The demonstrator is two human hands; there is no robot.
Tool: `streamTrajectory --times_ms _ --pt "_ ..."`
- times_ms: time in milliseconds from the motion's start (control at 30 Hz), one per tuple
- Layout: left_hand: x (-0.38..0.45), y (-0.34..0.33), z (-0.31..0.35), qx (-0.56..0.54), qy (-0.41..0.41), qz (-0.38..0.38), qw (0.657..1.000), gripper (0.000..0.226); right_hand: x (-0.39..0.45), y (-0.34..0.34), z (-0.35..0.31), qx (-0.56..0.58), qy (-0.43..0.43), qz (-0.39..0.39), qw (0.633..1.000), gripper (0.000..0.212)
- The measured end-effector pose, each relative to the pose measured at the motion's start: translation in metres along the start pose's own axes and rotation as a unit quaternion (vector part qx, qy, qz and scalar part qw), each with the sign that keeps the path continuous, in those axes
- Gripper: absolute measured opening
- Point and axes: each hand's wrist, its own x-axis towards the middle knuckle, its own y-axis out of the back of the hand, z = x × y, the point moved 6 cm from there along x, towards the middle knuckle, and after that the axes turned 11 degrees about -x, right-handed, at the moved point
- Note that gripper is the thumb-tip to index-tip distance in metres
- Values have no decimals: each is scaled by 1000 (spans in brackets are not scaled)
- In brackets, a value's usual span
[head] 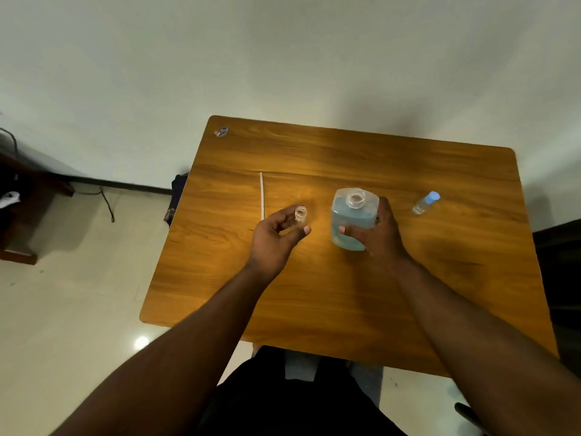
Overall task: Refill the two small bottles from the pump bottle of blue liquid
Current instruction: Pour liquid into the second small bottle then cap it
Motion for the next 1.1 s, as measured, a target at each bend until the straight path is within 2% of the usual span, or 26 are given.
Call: streamTrajectory --times_ms 100,267,400,533,633,833,1100 --pt "-8 -1 21 -8 0 -44 999 38 -24 11 -27 41 30 -7 999 82" --pt "-17 -7 45 -36 0 -90 995 45 -55 34 -66 135 52 38 989 93" --pt "-17 -19 58 -30 -27 -113 993 46 -69 50 -92 151 86 55 983 95" --pt "-12 -35 68 -3 -55 -136 989 44 -76 68 -105 3 99 29 995 83" --pt "-10 -44 77 26 -88 -146 985 41 -77 84 -112 -125 128 37 983 82" --pt "-9 -56 84 74 -142 -157 974 47 -72 102 -124 -332 203 79 918 87" --pt "-15 -67 90 117 -191 -170 960 46 -69 114 -139 -452 289 119 835 86"
